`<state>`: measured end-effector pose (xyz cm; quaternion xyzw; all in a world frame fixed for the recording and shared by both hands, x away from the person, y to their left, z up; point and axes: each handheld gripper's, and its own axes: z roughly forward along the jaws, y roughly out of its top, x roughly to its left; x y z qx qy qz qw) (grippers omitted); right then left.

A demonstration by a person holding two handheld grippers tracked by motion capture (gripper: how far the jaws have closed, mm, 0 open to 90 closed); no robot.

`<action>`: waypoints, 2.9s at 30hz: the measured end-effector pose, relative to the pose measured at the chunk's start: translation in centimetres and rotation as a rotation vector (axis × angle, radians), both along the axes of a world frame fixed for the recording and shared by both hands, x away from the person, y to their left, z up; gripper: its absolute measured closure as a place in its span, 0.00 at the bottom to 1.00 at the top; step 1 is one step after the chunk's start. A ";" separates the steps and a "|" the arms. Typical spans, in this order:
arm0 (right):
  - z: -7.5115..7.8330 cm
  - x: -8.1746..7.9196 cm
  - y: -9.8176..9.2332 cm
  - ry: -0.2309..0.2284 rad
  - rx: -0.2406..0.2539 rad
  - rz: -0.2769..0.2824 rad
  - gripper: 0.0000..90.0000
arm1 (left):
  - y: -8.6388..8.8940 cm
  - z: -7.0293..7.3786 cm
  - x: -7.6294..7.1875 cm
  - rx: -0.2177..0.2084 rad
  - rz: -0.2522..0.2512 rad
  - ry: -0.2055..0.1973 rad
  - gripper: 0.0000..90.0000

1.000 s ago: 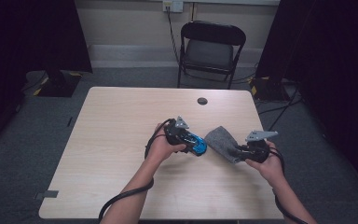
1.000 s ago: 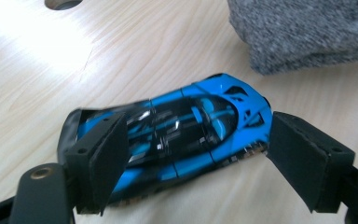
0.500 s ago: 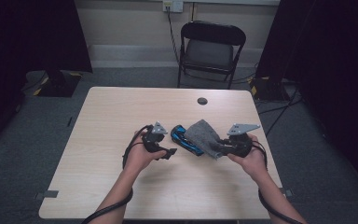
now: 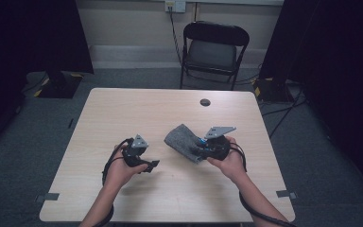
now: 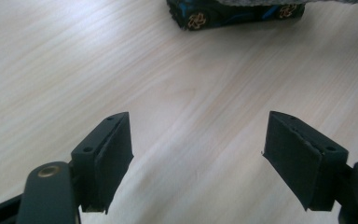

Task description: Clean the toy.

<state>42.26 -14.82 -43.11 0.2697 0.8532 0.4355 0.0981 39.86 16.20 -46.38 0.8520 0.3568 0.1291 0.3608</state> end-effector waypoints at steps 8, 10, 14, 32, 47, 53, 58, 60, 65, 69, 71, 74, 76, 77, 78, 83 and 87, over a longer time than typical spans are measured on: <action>-0.9 -0.3 3.3 0.014 0.021 0.039 0.83 | 2.0 -0.1 -1.3 0.011 0.017 -0.004 0.26; -1.2 -0.4 4.4 0.013 0.011 0.044 0.82 | 2.5 -0.1 -1.6 0.006 0.023 -0.011 0.26; -1.7 -0.5 6.4 0.006 -0.001 0.057 0.82 | 3.4 -0.1 -2.2 -0.005 0.041 -0.002 0.26; -5.3 -0.9 11.3 0.068 -0.064 0.103 0.56 | 3.6 -0.8 -2.8 -0.003 0.023 0.026 0.27; -3.4 2.3 5.9 0.015 -0.068 -0.013 0.62 | 1.5 -1.2 -3.6 -0.027 -0.039 0.088 0.27; -4.5 3.0 6.0 0.024 -0.084 -0.004 0.64 | 1.6 -1.7 -3.2 -0.048 -0.023 0.095 0.26; -5.1 2.2 6.4 0.026 -0.090 0.026 0.65 | 1.8 -2.1 -2.3 -0.055 -0.001 0.082 0.26; -5.3 1.8 6.5 0.027 -0.088 0.037 0.65 | 2.0 -2.0 -1.8 -0.062 0.012 0.074 0.24; -5.5 0.9 6.7 0.029 -0.089 0.059 0.64 | 2.1 -1.8 -0.6 -0.088 0.044 0.069 0.24; -5.8 0.3 7.4 0.029 -0.091 0.074 0.63 | 2.3 -1.8 -0.2 -0.094 0.060 0.066 0.24; -5.9 0.1 7.7 0.027 -0.094 0.082 0.63 | 2.6 -1.7 -0.3 -0.085 0.070 0.065 0.24; -6.1 -0.2 8.3 0.035 -0.088 0.090 0.63 | 2.9 -1.2 -0.5 -0.081 0.084 0.059 0.24; -6.1 -0.5 8.6 0.035 -0.089 0.094 0.62 | 3.0 -0.7 -0.8 -0.080 0.094 0.054 0.24; -6.1 -0.6 8.8 0.039 -0.090 0.098 0.62 | 3.0 -0.4 -0.9 -0.087 0.097 0.049 0.24; -6.1 -0.7 8.9 0.037 -0.088 0.100 0.62 | 3.0 -0.2 -1.0 -0.089 0.101 0.049 0.24; -6.1 -1.6 9.7 0.045 -0.074 0.130 0.58 | 2.1 0.6 -1.3 -0.080 0.085 0.030 0.27; -6.0 -2.5 10.5 0.057 -0.035 0.169 0.52 | 1.6 0.5 -1.4 -0.059 0.083 0.036 0.32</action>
